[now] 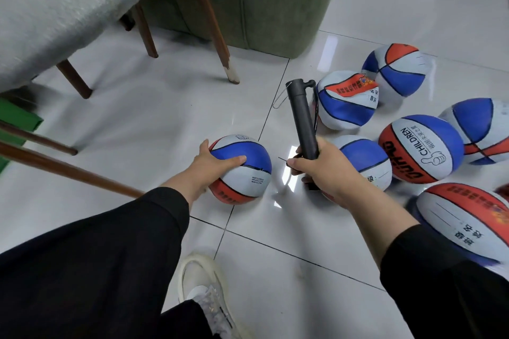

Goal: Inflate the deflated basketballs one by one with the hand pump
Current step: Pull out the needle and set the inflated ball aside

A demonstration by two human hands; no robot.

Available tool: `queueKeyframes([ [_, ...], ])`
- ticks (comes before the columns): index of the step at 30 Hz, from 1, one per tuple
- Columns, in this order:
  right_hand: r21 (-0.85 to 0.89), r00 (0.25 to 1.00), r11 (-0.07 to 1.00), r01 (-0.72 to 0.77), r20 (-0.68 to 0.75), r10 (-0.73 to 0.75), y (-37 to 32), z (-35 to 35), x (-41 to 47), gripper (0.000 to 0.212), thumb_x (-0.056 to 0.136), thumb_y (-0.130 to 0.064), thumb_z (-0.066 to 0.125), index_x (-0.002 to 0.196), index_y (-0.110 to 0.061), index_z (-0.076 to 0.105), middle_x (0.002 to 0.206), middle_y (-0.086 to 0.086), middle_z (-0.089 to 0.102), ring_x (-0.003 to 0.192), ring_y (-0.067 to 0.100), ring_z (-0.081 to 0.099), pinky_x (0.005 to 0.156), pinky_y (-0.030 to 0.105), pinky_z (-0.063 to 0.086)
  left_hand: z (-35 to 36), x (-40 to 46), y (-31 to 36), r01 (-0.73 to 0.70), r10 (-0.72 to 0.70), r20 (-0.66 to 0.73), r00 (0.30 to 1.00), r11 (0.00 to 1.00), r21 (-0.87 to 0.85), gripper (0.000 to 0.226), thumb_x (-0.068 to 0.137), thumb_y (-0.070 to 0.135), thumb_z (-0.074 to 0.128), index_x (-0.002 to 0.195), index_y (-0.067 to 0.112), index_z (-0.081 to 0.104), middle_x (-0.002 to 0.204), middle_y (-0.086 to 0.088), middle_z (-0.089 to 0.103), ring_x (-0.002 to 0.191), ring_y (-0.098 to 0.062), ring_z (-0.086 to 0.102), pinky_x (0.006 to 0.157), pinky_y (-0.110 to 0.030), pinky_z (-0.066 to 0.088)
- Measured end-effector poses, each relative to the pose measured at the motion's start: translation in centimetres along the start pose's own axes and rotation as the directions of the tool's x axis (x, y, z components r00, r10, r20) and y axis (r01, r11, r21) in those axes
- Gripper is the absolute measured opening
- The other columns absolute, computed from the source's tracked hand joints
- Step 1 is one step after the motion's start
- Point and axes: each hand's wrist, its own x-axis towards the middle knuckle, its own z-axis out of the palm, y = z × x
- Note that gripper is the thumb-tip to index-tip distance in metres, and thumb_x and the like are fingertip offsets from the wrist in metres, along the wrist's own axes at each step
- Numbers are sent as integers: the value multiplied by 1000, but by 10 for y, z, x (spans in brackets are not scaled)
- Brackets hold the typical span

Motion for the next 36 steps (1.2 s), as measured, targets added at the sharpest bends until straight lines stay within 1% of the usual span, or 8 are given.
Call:
queueKeyframes([
  [4,45,996,999,24,-82,-20,-3,-3,-26,24,90,-19,76,104,-16,57,96,12,72,83,18,75,53,22,53,15,-15,-7,-71,75,-103,992,997,43,126,55,66,90,158,36,24,147,-1,41,130,-29,52,103,-48,52],
  [9,1,983,998,70,-172,-69,-1,-24,-60,24,90,-19,76,104,-12,58,84,6,70,56,0,63,51,17,52,27,-43,-17,-114,121,-128,984,992,61,131,41,74,84,154,37,30,137,-1,42,128,-31,53,105,-52,52],
  [11,6,971,996,86,-222,-82,0,-35,-73,25,89,-18,76,106,-11,60,87,8,71,62,3,67,58,18,55,30,-57,-16,-134,141,-84,986,987,87,130,43,73,85,154,37,29,139,0,44,127,-30,54,104,-52,53],
  [14,-15,965,997,82,-248,-83,2,-58,-93,26,86,-21,77,104,-15,60,91,13,74,87,25,75,81,49,62,40,-83,-13,-157,155,29,987,985,73,115,61,63,90,155,36,29,142,3,48,121,-25,57,96,-47,56],
  [19,-136,964,988,72,-246,-104,8,-110,-130,24,88,-20,74,104,-15,57,89,13,71,62,9,68,60,32,59,86,-138,-2,-116,103,246,964,992,40,94,75,58,86,150,39,32,132,10,57,109,-22,65,85,-48,60],
  [26,-82,943,997,11,-331,-37,72,-157,-179,23,91,-17,74,104,-15,56,95,12,74,78,15,76,73,44,61,197,-187,12,-142,150,402,903,989,-50,87,76,54,87,145,33,39,127,13,61,106,-14,65,76,-39,59],
  [31,-80,897,996,-24,-442,-14,124,-168,-187,21,91,-16,73,99,-20,54,82,9,63,70,23,61,59,37,54,271,-184,18,-214,230,338,912,973,-85,99,72,51,91,150,25,36,141,4,54,121,-22,60,102,-44,54],
  [36,-86,907,993,-82,-420,38,161,-163,-168,21,90,-19,73,99,-18,53,86,4,60,77,21,56,63,31,45,305,-173,1,-384,361,258,896,922,43,71,81,38,83,143,26,50,137,2,58,125,-19,58,111,-43,48],
])
